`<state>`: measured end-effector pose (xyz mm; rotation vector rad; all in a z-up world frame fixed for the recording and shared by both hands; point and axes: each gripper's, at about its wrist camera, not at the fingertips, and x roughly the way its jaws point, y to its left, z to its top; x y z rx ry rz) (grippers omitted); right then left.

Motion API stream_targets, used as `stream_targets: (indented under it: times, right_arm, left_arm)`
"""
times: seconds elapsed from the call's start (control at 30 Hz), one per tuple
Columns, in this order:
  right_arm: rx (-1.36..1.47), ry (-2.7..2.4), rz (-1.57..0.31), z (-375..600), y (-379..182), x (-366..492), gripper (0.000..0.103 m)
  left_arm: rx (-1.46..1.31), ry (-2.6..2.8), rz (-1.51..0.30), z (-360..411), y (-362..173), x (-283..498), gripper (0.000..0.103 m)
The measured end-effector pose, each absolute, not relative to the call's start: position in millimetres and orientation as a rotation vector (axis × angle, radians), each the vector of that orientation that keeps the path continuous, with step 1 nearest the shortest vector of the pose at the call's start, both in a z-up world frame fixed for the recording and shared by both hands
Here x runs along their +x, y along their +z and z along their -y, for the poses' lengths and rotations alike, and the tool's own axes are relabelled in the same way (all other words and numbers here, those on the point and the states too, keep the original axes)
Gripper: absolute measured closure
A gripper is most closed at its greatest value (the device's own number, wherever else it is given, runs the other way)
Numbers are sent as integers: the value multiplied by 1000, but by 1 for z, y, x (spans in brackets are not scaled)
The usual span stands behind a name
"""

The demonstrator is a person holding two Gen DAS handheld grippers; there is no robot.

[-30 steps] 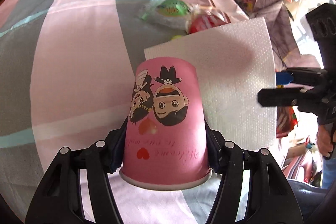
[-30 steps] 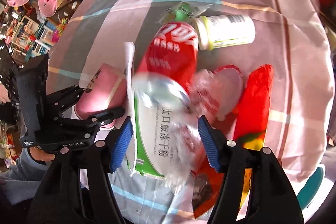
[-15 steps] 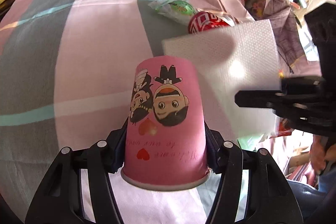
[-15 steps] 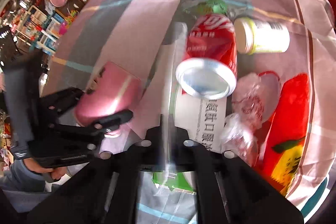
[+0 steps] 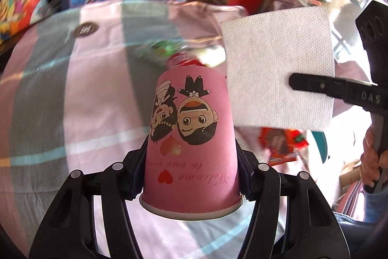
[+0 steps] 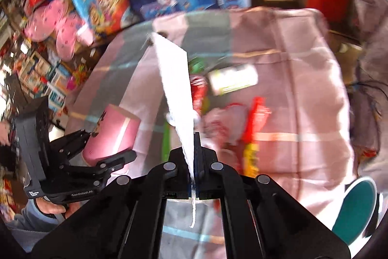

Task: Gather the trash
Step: 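Carry cup and napkin to the teal bin and release both into it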

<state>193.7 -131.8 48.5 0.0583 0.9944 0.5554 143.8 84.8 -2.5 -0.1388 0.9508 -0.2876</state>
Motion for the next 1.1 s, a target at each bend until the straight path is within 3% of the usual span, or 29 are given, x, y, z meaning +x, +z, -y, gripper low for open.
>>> stream_targets:
  times: [0.5, 0.8, 1.1]
  right_arm:
    - [356, 221, -851, 386, 53, 123, 101]
    - [519, 63, -852, 508, 8, 89, 101]
    - [583, -1, -910, 558, -34, 76, 101]
  left_arm:
    - [108, -614, -927, 136, 33, 153, 42]
    - [269, -773, -1012, 288, -2, 153, 42]
    - [379, -840, -1114, 372, -49, 144, 42]
